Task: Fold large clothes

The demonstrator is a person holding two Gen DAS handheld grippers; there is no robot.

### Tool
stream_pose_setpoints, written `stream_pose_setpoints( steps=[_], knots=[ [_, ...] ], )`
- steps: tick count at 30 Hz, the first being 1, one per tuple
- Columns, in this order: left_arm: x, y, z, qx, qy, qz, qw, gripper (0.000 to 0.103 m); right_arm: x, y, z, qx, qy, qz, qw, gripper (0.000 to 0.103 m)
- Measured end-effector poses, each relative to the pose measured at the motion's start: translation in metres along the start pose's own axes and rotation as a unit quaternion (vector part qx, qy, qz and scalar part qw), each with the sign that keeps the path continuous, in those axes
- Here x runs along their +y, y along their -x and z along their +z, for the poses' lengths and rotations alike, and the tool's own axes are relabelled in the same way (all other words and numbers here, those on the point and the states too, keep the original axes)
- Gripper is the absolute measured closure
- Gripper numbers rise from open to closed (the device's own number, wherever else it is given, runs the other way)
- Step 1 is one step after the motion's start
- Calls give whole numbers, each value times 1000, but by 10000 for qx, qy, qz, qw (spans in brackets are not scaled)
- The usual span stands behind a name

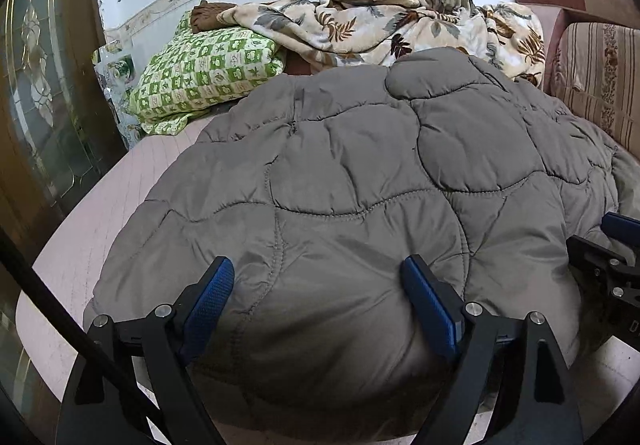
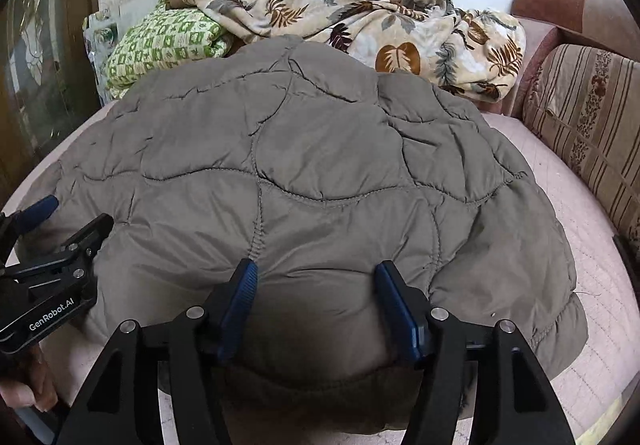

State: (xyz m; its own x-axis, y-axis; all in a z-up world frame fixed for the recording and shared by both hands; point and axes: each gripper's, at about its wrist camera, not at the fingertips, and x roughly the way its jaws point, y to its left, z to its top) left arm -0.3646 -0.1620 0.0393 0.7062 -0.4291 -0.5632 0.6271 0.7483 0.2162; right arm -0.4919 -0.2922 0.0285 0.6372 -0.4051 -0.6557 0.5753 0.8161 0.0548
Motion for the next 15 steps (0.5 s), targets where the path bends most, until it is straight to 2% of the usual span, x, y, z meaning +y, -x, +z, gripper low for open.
stream_pose_setpoints(
  steps=[6, 8, 9, 12, 15],
  knots=[
    [2, 4, 1, -143, 99, -69, 9998, 17, -3, 6, 3, -106, -28, 96, 9999, 36],
    [3, 10, 3, -262, 71, -63, 9996, 17, -7, 16, 7, -310, -81, 187, 9993, 36],
    [5, 13, 4, -323, 65, -50, 9994, 17, -14, 26, 9, -549, -169, 163, 9982, 36],
    [4, 19, 6, -489, 23, 32, 9988, 17, -31, 42, 12, -950, -342, -223, 9946, 36],
    [8, 17, 7, -421, 66, -8, 9991, 17, -52, 41, 13, -879, -675, -517, 9925, 36]
  ],
)
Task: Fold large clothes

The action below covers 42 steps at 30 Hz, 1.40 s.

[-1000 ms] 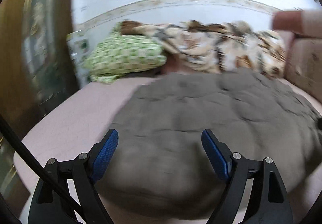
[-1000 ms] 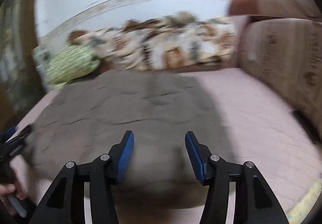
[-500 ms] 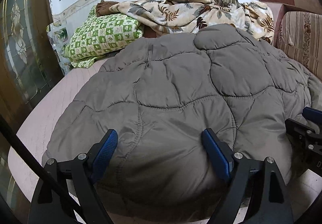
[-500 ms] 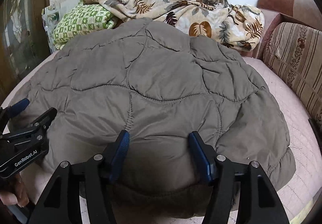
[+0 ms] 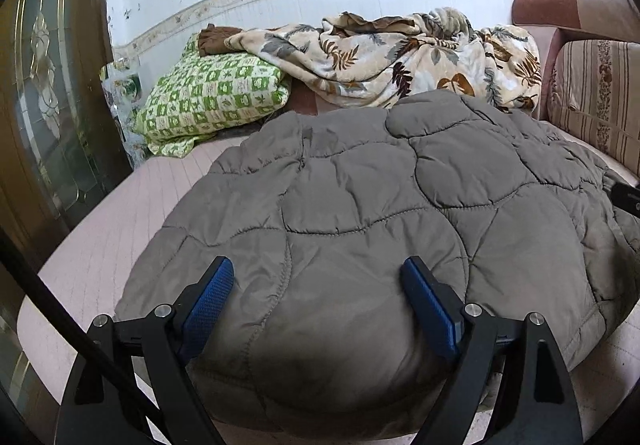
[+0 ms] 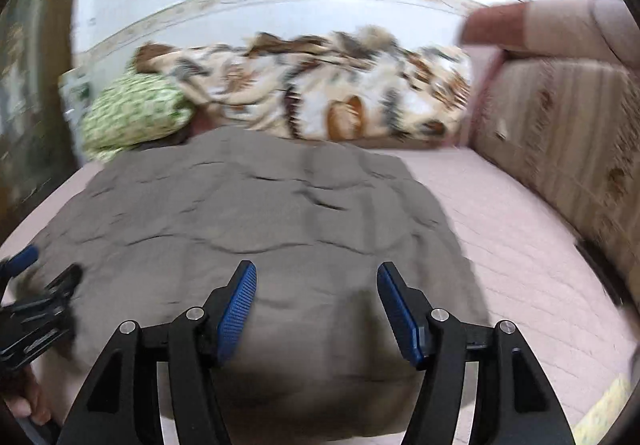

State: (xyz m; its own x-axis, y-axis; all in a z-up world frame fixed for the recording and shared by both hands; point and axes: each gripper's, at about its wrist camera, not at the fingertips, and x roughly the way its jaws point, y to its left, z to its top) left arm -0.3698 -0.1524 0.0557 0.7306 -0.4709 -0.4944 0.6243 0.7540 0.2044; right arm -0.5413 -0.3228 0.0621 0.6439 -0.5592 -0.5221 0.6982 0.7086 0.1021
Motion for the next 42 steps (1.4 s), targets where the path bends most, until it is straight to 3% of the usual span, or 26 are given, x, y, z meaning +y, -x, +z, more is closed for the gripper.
stream_pose_setpoints(
  steps=[5, 8, 15, 18, 21, 23, 25, 29, 32, 35, 38, 42],
  knots=[
    [4, -7, 0, 135, 104, -53, 9998, 13, -31, -20, -5, 538, -622, -355, 9960, 36],
    [7, -9, 1, 243, 208, -119, 9994, 13, -27, -30, -8, 796, -498, -363, 9949, 33],
    [18, 28, 8, 151, 300, -110, 9994, 13, -2, 10, -3, 118, -212, -146, 9996, 29],
    [29, 63, 10, -91, 483, -7, 9988, 5, 20, 52, -4, -385, 115, -110, 9991, 20],
    [38, 106, 5, -385, 447, 145, 9982, 3, 29, 105, -10, -766, -49, 223, 9968, 11],
    [42, 137, -5, -430, 386, 258, 9980, 0, 38, 145, -18, -1083, 1, 380, 9934, 7],
    [44, 163, -14, -567, 363, 86, 9977, 0, 49, 179, -26, -1343, 164, 521, 9894, 1],
    [45, 201, -22, -834, 124, 165, 9963, 0, 72, 229, -38, -1922, 683, 701, 9765, 1],
    [56, 222, -16, -945, 247, -87, 9952, 0, 77, 250, -35, -2212, 737, 796, 9692, 1],
    [65, 236, -10, -1125, 518, -37, 9923, 0, 77, 250, -32, -2283, 598, 832, 9682, 1],
    [73, 241, -12, -1152, 891, -191, 9892, 0, 78, 235, -33, -1901, 595, 746, 9771, 1],
    [71, 226, -7, -734, 957, 343, 9921, 0, 75, 224, -34, -1585, 571, 757, 9828, 1]
  ],
)
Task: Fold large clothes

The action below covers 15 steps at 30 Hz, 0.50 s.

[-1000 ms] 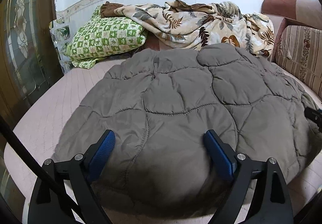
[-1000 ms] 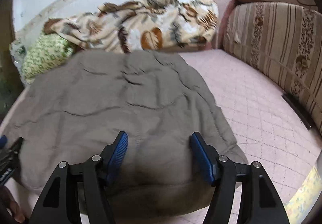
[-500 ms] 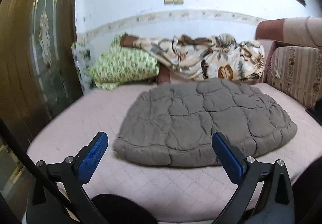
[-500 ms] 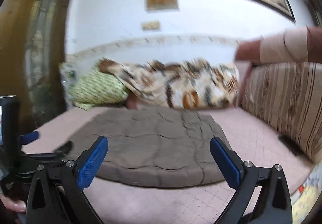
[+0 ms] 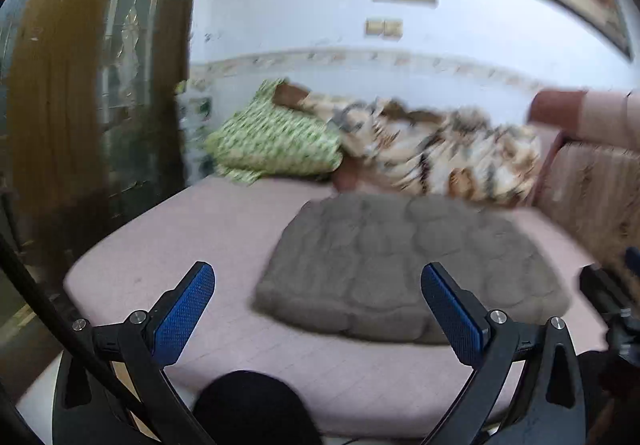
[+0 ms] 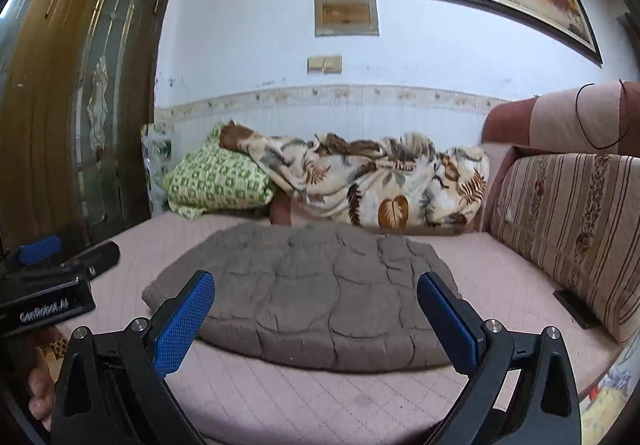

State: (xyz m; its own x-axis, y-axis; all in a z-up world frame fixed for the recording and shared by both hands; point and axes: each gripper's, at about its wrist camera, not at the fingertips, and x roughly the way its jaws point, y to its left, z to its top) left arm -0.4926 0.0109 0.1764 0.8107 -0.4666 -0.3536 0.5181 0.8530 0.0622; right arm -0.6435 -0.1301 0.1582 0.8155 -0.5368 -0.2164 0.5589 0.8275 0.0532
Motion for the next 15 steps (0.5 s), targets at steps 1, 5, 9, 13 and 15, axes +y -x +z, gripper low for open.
stream_pose_setpoints(
  steps=[1, 5, 9, 13, 15],
  knots=[
    [-4, -8, 1, 192, -196, 23, 9996, 0, 0, -2, 0, 42, 11, 1, 10000, 1],
    [-14, -31, -15, 547, -656, 76, 9963, 0, 2, -14, -6, 209, 140, 89, 9996, 1],
    [-20, -57, -40, 1083, -971, -20, 9894, 0, 13, -33, -28, 483, 322, 179, 9982, 1],
    [-21, -76, -53, 1278, -1004, 31, 9867, 0, 17, -49, -47, 766, 407, 269, 9959, 1],
    [-21, -82, -57, 1325, -965, 30, 9865, 0, 16, -52, -52, 777, 451, 262, 9956, 1]
  ],
)
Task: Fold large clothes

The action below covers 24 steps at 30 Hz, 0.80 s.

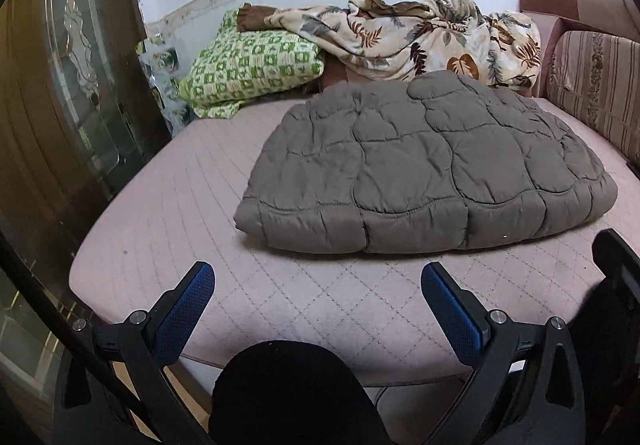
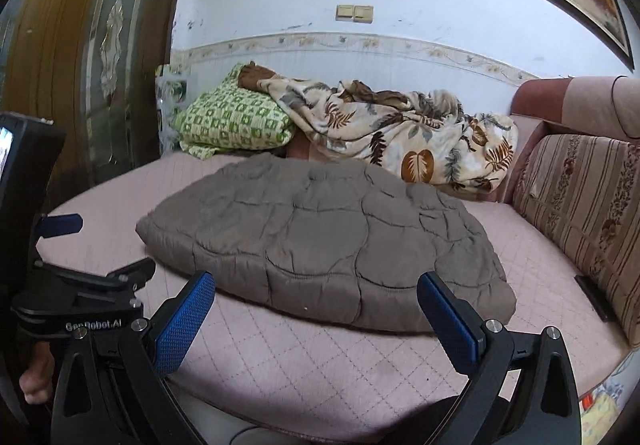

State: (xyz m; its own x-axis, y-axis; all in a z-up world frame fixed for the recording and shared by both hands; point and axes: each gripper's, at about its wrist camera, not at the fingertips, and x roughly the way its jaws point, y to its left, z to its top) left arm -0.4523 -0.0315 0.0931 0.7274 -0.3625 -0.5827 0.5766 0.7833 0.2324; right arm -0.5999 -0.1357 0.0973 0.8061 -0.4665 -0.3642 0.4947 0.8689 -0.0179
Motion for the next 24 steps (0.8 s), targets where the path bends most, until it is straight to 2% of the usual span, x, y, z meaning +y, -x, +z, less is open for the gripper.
stream_pose_setpoints(
  steps=[3, 6, 24],
  knots=[
    [-1, -9, -3, 128, 27, -36, 9999, 0, -4, -3, -8, -21, -19, -35, 10000, 1],
    [-2, -17, -6, 254, 12, -4, 9997, 0, -9, -12, -14, 147, -117, -25, 9998, 1],
    [0, -26, -8, 379, -2, 138, 9992, 0, -19, -23, -19, 323, -366, 4, 9988, 1]
  ],
)
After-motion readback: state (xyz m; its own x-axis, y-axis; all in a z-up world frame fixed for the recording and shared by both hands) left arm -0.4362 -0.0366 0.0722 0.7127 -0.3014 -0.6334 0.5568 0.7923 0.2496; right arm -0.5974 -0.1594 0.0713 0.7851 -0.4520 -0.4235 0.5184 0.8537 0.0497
